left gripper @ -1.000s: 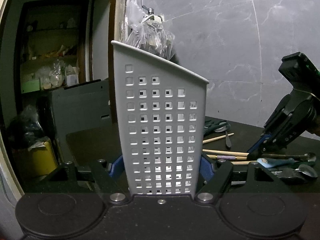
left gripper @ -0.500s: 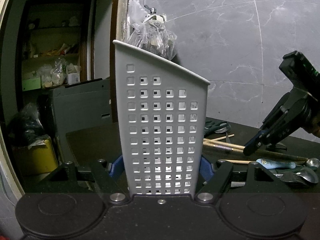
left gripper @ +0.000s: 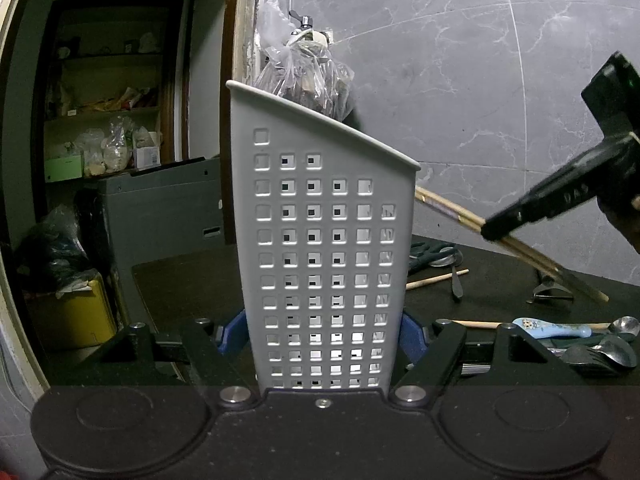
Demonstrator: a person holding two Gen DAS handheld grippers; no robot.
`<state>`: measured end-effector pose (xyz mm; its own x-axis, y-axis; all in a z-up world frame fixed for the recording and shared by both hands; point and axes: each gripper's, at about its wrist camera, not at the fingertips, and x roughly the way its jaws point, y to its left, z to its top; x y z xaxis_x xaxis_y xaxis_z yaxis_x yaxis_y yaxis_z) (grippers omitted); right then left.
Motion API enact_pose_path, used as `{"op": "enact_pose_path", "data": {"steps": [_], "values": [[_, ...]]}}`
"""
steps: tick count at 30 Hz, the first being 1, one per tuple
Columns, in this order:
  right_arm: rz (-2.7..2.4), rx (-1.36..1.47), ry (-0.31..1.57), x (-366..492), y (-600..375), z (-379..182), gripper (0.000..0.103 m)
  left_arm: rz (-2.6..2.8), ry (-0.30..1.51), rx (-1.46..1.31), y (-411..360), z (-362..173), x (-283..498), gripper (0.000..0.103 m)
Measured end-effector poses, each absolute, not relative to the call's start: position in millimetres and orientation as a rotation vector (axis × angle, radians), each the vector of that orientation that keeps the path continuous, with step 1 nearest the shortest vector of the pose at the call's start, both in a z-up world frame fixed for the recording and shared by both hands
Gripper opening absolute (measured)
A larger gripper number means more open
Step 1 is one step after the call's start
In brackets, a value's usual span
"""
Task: Organize utensils
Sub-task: 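Lift the chopstick and drop it into the basket held by the left tool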
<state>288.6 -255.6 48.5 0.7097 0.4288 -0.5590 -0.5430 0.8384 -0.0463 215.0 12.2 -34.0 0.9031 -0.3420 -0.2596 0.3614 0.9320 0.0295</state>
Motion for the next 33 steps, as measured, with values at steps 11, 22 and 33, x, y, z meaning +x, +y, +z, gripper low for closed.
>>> {"op": "enact_pose_path", "data": {"steps": [11,22,33], "values": [[0.604,-0.129,0.347,282.4,-245.5,104.8,0.006,-0.365,0.254,0.078,12.2,-33.8,215.0,0.076],[0.776,0.086,0.077,321.3,-183.0,165.1,0.006,-0.369,0.252,0.072,12.6,-34.2,215.3,0.076],[0.704,0.262,0.04,366.8,-160.4,102.7,0.006,-0.376,0.25,0.062,15.4,-36.6,216.3,0.076]]}}
